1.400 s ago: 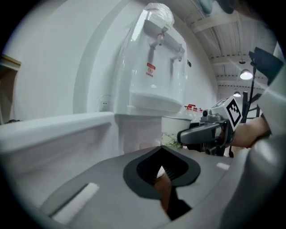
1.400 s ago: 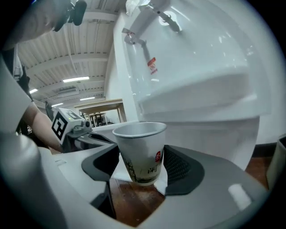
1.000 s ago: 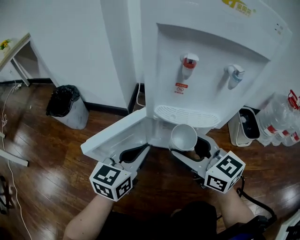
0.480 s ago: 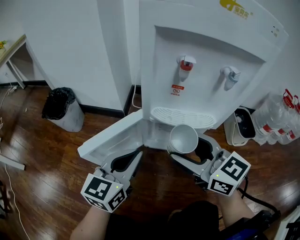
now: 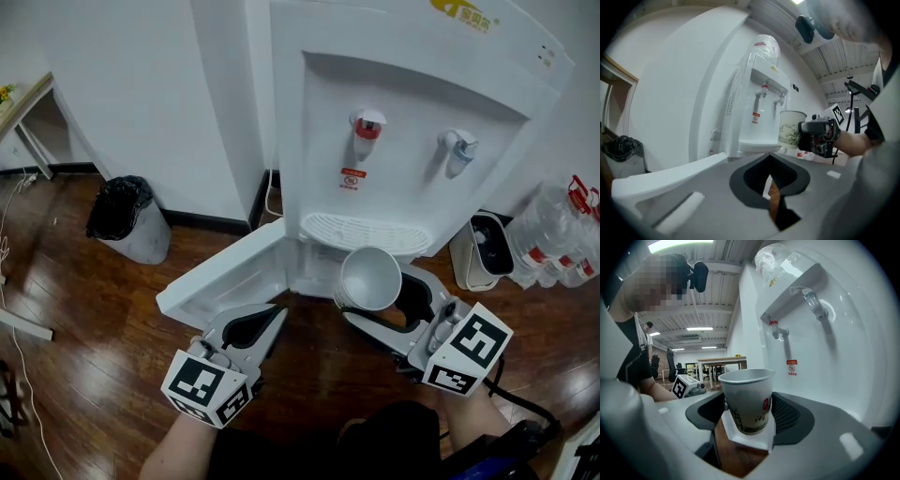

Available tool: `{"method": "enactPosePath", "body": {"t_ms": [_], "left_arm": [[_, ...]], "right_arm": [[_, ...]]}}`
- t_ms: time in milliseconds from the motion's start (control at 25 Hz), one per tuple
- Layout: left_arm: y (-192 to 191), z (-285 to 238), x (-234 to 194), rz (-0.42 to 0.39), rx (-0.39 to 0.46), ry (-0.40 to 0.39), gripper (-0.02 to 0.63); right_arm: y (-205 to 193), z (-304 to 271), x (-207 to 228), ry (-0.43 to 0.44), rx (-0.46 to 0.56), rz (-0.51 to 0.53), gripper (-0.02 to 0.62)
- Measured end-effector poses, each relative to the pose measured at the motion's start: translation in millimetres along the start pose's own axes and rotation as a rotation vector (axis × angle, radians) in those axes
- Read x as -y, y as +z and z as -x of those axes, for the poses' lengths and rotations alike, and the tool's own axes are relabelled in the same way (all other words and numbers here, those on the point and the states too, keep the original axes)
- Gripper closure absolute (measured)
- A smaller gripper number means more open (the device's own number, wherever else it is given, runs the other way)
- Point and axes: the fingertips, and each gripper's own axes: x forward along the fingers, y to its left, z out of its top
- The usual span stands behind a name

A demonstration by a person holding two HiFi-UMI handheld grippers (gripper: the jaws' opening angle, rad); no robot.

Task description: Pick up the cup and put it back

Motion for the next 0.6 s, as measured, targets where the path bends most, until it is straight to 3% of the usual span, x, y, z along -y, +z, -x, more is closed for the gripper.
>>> {"method": "enactPosePath", "body": {"t_ms": [600], "left_arm": [[-8.4,0.9,0.6,0.055,0.017,-0.009,0.394]], "right_arm": [[-5.4,0.4,0.9,0.002,-0.001,0.001,0.282]]}}
